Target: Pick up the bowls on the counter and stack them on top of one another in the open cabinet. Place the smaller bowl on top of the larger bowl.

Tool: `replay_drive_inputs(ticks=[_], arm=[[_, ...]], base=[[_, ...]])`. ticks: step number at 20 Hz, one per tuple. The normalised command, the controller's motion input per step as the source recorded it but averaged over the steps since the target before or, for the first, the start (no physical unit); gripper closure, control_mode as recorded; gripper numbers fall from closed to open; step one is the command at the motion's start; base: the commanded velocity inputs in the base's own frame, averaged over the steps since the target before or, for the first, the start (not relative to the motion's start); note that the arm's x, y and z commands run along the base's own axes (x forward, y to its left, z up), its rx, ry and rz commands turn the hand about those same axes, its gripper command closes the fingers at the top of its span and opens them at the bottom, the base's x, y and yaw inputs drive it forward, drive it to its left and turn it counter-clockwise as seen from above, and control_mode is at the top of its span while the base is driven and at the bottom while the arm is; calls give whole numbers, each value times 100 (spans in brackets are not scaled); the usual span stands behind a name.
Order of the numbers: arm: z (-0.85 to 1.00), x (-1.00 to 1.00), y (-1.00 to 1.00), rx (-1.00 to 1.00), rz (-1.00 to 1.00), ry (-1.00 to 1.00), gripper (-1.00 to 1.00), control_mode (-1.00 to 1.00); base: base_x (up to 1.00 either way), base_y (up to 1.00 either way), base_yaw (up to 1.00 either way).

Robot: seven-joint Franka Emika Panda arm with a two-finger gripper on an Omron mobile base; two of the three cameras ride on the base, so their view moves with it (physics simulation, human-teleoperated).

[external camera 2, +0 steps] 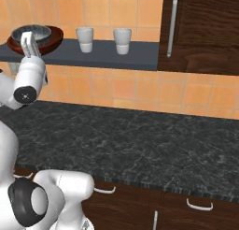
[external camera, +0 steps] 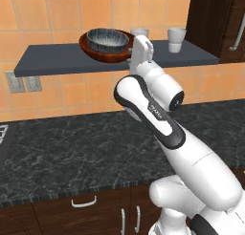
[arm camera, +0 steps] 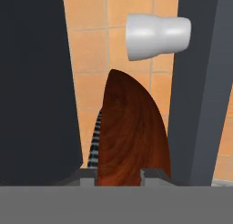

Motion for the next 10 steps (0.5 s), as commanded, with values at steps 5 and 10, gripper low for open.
replay_drive_inputs(ticks=[5,10], arm=[[-16,45,20,0,0,3,100,-100],[-20,27,7,0,0,5,100,-100]], base=[[0,0,0],[0,0,0]])
